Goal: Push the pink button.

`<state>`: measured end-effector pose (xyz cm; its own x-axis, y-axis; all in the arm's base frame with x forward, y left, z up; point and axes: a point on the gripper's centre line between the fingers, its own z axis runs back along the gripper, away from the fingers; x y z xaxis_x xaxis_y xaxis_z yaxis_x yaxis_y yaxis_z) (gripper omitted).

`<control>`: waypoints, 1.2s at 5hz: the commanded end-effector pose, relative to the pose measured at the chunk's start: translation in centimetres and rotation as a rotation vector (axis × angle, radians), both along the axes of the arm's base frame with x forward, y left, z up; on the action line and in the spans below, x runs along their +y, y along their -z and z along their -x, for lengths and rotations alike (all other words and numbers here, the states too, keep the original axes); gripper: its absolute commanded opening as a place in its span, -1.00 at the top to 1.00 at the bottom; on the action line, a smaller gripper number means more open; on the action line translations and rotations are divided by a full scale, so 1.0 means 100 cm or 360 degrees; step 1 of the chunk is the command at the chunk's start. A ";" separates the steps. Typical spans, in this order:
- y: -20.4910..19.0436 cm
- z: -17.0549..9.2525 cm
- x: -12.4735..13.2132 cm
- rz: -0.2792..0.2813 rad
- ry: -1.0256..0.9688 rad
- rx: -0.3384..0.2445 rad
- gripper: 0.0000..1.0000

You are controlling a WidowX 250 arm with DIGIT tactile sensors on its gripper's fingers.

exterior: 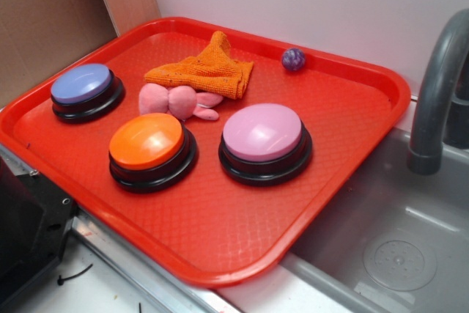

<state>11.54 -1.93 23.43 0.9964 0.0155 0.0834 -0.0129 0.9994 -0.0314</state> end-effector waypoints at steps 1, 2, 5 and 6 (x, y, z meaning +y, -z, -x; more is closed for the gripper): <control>0.000 0.000 0.000 0.0000 0.0000 0.0000 -1.00; 0.045 -0.050 -0.029 -0.0004 0.0363 -0.0073 -1.00; 0.135 -0.094 -0.087 -0.0003 0.0853 -0.0222 -1.00; 0.153 -0.096 -0.099 -0.0048 0.0992 -0.0175 -1.00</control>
<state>20.84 -10.97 6.92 0.8148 -0.5639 0.1344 0.5665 0.8238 0.0224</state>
